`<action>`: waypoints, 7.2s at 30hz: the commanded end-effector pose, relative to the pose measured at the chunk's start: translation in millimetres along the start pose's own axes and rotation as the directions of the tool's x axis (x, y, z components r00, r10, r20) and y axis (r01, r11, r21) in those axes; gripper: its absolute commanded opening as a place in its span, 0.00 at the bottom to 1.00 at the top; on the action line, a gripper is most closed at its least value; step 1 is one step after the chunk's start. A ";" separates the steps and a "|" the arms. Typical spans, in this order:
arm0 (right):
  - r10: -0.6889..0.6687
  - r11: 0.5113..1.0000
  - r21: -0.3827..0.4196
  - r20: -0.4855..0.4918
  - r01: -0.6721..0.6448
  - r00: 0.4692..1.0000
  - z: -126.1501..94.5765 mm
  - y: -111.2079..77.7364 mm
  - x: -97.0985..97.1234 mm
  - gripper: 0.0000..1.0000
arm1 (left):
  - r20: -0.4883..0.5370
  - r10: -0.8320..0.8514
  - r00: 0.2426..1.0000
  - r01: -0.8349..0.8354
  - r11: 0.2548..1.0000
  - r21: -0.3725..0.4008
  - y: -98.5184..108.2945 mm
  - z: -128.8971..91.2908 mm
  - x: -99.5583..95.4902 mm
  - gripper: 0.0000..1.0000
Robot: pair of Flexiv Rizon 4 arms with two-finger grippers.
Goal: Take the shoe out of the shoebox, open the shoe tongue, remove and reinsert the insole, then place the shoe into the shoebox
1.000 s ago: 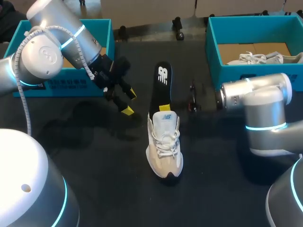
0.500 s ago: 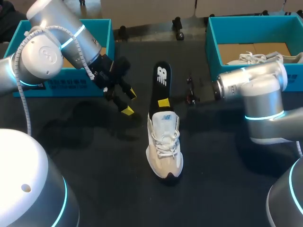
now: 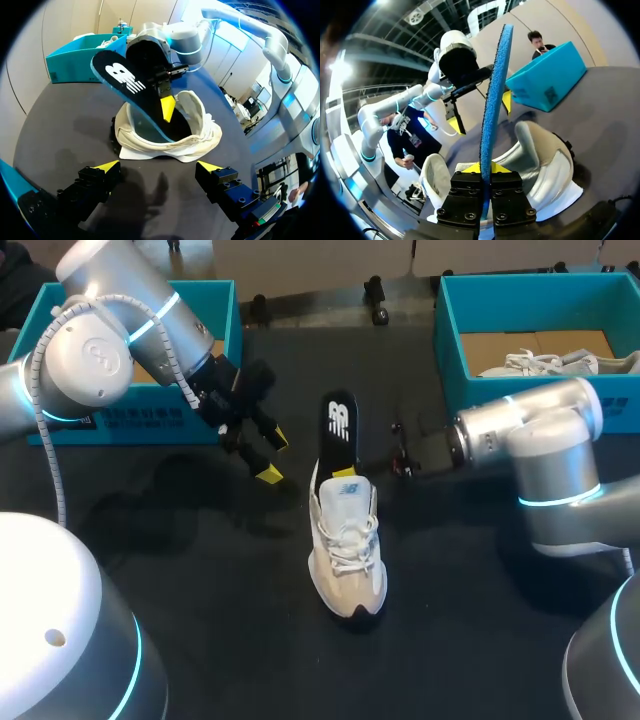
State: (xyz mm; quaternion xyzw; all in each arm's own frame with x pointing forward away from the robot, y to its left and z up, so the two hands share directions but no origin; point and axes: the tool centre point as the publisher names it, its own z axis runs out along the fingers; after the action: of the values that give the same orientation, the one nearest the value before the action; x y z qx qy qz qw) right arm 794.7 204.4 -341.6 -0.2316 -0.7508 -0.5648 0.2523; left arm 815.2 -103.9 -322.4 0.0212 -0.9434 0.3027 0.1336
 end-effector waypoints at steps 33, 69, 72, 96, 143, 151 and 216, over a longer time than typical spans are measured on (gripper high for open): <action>0.030 0.995 0.094 -0.023 -0.028 0.999 6.4 1.0 5.5 0.00 | 0.000 -0.001 1.000 0.001 1.000 -0.003 -0.1 -0.1 0.2 1.00; 0.077 0.981 0.182 -0.042 -0.068 0.996 7.3 10.0 6.3 0.00 | 0.000 -0.001 1.000 0.001 1.000 -0.003 -0.1 -0.1 0.2 1.00; 0.097 0.980 0.181 -0.041 -0.088 0.994 6.3 2.1 9.6 0.00 | 0.000 -0.001 1.000 0.001 1.000 -0.003 -0.1 -0.1 0.2 1.00; 0.056 0.976 0.213 -0.020 -0.051 0.998 -3.7 25.5 1.2 0.00 | 0.000 -0.001 1.000 0.001 1.000 -0.003 -0.1 -0.1 0.2 1.00; 0.166 0.941 0.306 -0.043 -0.145 0.985 4.5 0.3 8.9 0.00 | 0.000 -0.001 1.000 0.001 1.000 -0.003 -0.1 -0.1 0.2 1.00; 0.200 0.938 0.297 -0.041 -0.179 0.979 4.4 -14.5 17.5 0.00 | 0.000 -0.001 1.000 0.001 1.000 -0.003 -0.1 -0.1 0.2 1.00; 0.137 0.929 0.342 0.047 -0.145 0.989 -4.3 19.0 12.3 0.45 | 0.000 -0.001 1.000 0.001 1.000 -0.003 -0.1 -0.1 0.2 1.00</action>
State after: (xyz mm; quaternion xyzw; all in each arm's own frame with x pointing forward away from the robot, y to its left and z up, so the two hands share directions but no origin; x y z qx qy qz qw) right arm 795.1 205.2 -321.5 -0.2451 -0.8202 -0.4053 0.3208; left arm 815.2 -103.8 -322.3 0.0213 -0.9434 0.3027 0.1336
